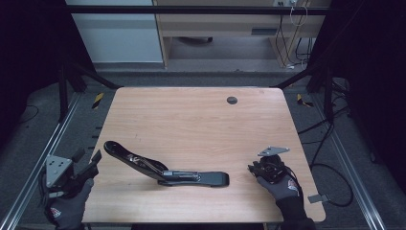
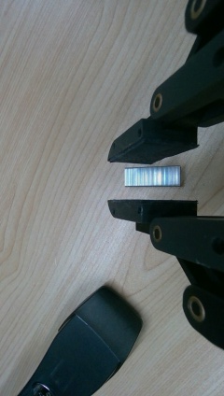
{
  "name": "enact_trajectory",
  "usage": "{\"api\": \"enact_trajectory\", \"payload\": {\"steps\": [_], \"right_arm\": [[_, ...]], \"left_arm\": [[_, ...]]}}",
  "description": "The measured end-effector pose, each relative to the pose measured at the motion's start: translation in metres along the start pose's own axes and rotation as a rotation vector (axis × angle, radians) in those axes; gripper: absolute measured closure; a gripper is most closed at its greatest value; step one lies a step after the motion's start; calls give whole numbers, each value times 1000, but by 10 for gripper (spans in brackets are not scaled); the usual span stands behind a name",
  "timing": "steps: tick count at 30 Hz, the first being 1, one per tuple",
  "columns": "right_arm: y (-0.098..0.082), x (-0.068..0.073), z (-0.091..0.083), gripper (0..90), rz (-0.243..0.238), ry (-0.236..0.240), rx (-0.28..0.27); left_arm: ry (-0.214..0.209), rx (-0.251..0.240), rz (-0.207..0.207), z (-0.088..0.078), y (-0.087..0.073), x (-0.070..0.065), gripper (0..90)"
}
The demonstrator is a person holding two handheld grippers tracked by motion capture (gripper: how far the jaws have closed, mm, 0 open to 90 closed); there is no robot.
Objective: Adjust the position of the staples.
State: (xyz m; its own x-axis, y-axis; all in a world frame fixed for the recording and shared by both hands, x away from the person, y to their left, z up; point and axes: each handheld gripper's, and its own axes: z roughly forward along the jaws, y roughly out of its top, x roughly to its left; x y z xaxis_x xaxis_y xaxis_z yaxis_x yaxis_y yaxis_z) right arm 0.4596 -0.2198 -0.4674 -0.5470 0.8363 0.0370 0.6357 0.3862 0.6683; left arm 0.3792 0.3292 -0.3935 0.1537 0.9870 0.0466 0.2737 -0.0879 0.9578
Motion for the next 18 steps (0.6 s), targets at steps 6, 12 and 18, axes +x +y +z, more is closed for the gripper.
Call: {"api": "enact_trajectory", "payload": {"steps": [6,12,18], "right_arm": [[3,0,-1,727,-5,-2,22],[3,-1,4,727,-15,-6,55],[3,-2,11,733,-5,-9,95]], "left_arm": [[7,81,24,14,-20,-3,445],[2,131,35,22,-36,-4,449],[-8,174,55,30,-53,-4,491]]}}
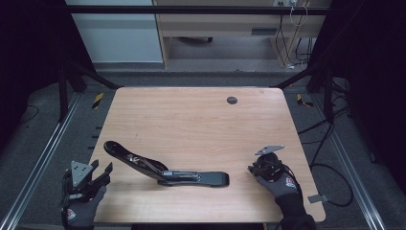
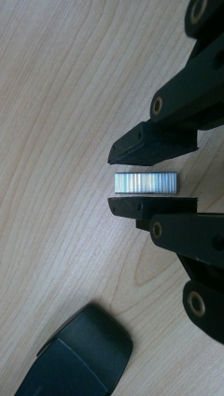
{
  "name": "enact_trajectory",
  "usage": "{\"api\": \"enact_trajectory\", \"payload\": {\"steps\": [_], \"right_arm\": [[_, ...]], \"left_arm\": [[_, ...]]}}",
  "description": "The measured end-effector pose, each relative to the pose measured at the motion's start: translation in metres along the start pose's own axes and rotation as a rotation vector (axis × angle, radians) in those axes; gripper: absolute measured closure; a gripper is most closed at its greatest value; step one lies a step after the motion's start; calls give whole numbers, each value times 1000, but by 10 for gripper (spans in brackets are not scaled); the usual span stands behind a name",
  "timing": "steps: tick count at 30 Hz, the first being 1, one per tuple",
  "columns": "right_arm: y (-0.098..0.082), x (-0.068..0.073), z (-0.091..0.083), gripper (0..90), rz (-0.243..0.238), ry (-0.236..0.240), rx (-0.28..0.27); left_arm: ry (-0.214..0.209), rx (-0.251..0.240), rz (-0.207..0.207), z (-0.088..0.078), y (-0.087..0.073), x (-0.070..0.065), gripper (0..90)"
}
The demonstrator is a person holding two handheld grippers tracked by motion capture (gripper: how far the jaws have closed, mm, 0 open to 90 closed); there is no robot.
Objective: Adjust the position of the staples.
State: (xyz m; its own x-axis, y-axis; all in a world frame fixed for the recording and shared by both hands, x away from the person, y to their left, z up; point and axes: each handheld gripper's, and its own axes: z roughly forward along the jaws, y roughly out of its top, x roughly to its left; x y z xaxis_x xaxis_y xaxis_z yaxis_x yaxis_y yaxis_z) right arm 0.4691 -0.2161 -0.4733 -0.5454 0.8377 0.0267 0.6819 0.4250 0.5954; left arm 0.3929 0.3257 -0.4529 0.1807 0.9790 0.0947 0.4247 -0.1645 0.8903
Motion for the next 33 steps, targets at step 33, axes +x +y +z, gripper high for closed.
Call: {"api": "enact_trajectory", "payload": {"steps": [33], "right_arm": [[3,2,1,783,-30,0,-6]], "left_arm": [[-29,79,43,26,-32,-14,464]]}}
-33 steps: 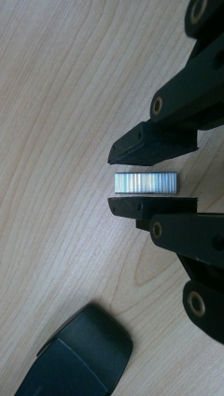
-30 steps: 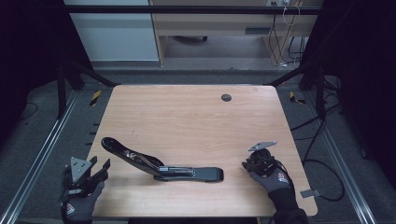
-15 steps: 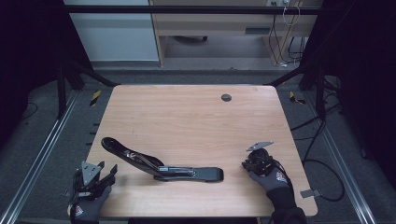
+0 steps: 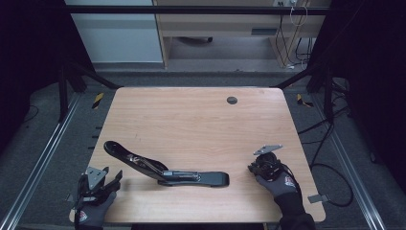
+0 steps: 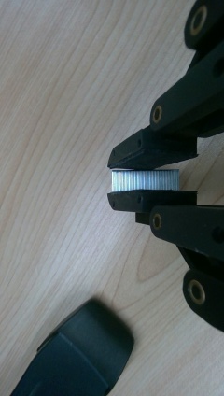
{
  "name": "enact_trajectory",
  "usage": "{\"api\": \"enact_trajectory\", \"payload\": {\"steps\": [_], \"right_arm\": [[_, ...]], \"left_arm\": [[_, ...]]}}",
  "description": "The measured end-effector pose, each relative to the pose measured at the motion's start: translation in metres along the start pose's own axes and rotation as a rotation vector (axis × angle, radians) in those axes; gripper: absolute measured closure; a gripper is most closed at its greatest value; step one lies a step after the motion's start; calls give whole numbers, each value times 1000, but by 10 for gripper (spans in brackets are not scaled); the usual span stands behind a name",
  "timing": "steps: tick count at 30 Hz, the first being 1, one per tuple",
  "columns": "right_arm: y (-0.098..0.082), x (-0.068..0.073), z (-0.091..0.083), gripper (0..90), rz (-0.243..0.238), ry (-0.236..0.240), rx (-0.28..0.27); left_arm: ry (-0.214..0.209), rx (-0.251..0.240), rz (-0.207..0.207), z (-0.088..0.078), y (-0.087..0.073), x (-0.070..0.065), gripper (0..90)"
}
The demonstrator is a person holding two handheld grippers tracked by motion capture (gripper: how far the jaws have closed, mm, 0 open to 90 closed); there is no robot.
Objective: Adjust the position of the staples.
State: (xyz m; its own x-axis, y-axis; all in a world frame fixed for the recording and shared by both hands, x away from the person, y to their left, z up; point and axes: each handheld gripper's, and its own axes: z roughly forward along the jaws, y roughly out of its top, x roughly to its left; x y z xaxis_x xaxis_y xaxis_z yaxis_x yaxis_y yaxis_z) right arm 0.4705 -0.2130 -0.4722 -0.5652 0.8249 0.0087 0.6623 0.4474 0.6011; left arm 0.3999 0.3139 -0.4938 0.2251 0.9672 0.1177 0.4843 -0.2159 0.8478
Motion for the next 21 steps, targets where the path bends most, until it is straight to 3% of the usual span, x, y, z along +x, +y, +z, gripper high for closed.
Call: {"api": "enact_trajectory", "payload": {"steps": [15,21], "right_arm": [[20,16,-18,784,-118,118,-84],[36,27,-22,784,-204,179,-100]], "left_arm": [[-19,12,4,4,-2,0,462],[-27,23,15,6,-2,-1,461]]}}
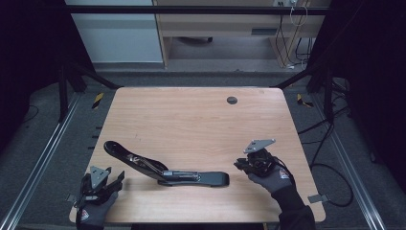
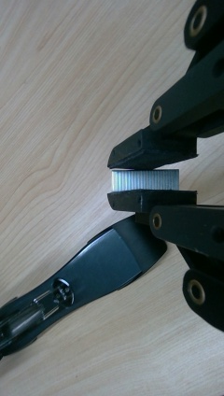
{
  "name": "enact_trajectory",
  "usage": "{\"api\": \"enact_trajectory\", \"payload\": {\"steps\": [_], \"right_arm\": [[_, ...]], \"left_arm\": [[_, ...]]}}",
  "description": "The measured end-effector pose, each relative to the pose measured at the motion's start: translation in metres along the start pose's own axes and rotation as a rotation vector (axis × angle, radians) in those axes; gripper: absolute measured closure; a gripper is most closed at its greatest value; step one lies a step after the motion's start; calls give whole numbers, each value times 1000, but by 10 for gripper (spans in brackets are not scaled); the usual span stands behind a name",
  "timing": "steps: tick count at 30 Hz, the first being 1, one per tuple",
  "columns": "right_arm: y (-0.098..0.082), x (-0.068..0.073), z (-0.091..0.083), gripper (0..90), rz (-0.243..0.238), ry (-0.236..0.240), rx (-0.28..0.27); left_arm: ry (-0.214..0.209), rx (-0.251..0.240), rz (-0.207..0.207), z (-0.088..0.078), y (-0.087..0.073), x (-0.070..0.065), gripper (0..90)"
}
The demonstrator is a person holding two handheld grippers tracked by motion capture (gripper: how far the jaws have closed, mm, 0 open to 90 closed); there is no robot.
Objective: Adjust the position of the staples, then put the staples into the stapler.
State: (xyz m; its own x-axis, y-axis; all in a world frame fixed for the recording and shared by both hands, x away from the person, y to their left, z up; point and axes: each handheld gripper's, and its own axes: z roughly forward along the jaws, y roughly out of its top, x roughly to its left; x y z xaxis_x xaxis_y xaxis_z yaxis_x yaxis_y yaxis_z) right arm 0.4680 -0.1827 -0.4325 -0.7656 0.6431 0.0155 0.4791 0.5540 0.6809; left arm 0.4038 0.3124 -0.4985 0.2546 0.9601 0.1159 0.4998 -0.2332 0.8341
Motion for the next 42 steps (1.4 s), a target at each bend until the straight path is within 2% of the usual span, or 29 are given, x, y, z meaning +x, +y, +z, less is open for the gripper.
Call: {"api": "enact_trajectory", "payload": {"steps": [8,13,16,25,37,42], "right_arm": [[18,6,5,784,-62,39,7],[25,9,6,784,-76,62,-2],[32,11,8,784,-102,79,-10],[42,17,14,784,-122,108,-18],[58,23,21,784,-197,154,-16],[62,23,24,784,-202,171,-19]], "left_arm": [[-3,11,-4,2,-1,1,461],[-9,8,1,2,0,0,459],[-10,8,1,2,0,0,459],[-12,10,0,2,0,-1,457],[-26,15,-5,3,1,0,456],[-31,14,-6,3,1,-1,456]]}}
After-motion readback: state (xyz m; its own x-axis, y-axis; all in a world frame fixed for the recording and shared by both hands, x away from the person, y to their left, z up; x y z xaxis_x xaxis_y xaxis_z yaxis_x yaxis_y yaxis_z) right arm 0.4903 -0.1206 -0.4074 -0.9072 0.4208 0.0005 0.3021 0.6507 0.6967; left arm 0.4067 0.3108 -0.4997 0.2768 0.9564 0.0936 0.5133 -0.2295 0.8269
